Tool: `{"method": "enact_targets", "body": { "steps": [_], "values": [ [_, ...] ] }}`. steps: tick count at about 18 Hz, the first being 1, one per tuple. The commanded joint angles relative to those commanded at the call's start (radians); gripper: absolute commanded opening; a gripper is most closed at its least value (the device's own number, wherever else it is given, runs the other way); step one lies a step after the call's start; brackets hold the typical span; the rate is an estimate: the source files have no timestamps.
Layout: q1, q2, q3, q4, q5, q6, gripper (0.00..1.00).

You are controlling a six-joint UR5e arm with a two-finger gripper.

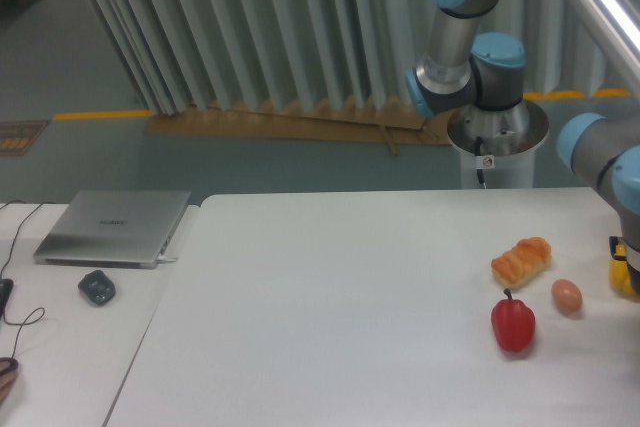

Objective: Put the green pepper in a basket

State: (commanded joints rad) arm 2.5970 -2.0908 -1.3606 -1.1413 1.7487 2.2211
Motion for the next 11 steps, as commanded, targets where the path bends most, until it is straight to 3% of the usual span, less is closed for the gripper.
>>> {"method": "enact_targets", "body": {
  "steps": [11],
  "values": [
    [0.022, -0.028, 0.0, 0.006, 0.003, 0.02, 1.0]
  ]
}}
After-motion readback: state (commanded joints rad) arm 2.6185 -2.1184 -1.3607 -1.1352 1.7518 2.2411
